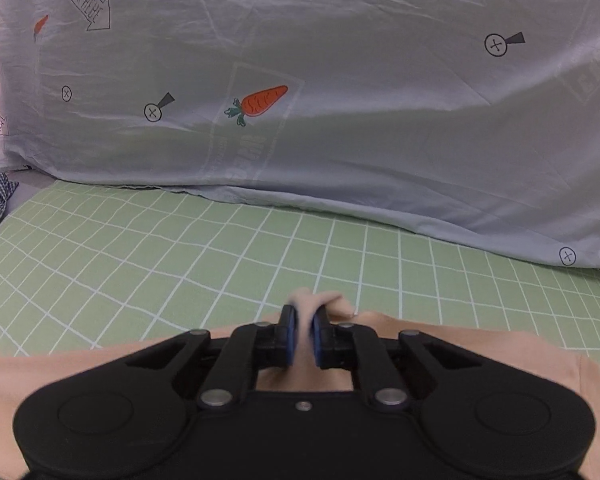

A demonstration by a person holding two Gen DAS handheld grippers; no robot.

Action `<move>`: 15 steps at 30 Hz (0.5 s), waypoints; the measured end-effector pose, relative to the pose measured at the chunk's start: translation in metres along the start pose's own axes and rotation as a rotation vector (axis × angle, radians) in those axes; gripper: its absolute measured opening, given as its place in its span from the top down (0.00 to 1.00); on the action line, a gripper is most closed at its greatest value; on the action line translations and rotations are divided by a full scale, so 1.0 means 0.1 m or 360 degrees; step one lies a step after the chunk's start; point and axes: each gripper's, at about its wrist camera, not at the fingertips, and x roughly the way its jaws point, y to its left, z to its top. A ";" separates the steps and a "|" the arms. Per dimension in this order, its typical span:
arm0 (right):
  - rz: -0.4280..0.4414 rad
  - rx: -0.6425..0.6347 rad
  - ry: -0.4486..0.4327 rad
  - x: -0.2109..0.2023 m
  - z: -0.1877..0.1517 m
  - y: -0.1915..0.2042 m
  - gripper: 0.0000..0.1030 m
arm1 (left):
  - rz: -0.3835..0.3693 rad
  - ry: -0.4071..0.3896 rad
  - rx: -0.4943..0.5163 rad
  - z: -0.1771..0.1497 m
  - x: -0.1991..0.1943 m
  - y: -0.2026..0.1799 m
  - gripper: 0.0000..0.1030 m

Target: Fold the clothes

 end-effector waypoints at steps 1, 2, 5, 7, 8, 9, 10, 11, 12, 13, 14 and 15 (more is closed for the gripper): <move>0.0022 0.0045 -0.0019 0.05 0.02 -0.03 0.90 | 0.0000 -0.0002 0.0002 0.00 0.00 0.00 0.72; 0.0033 0.0082 -0.0010 0.12 0.03 -0.05 0.89 | 0.0000 -0.0003 0.0002 0.00 0.00 0.00 0.71; 0.0035 0.0116 0.0086 0.31 0.03 -0.06 0.68 | -0.0005 0.0015 -0.0017 0.02 0.01 0.02 0.71; 0.0000 0.0140 0.0059 0.27 0.04 -0.07 0.48 | -0.0011 0.0035 -0.0045 0.05 0.00 0.05 0.67; -0.0018 0.0163 0.0025 0.22 0.04 -0.09 0.46 | -0.0015 0.0043 -0.0067 0.05 -0.02 0.08 0.65; -0.0047 0.0179 0.0002 0.15 0.04 -0.12 0.38 | -0.0018 0.0052 -0.0090 0.06 -0.03 0.11 0.64; -0.0080 0.0191 -0.0015 0.09 0.03 -0.14 0.32 | -0.0018 0.0053 -0.0113 0.07 -0.05 0.14 0.64; -0.0111 0.0188 -0.0028 0.03 0.02 -0.16 0.32 | -0.0015 0.0042 -0.0133 0.07 -0.08 0.17 0.64; -0.0132 0.0172 -0.0033 -0.03 -0.01 -0.17 0.37 | -0.0010 0.0027 -0.0148 0.08 -0.11 0.20 0.63; -0.0135 0.0150 -0.0026 -0.07 -0.05 -0.18 0.57 | -0.0005 0.0012 -0.0164 0.09 -0.14 0.22 0.63; -0.0134 0.0139 -0.0001 -0.09 -0.10 -0.19 0.72 | 0.0005 -0.0003 -0.0179 0.11 -0.16 0.25 0.62; -0.0134 0.0134 0.0031 -0.09 -0.16 -0.20 0.89 | 0.0018 -0.0017 -0.0193 0.13 -0.17 0.27 0.61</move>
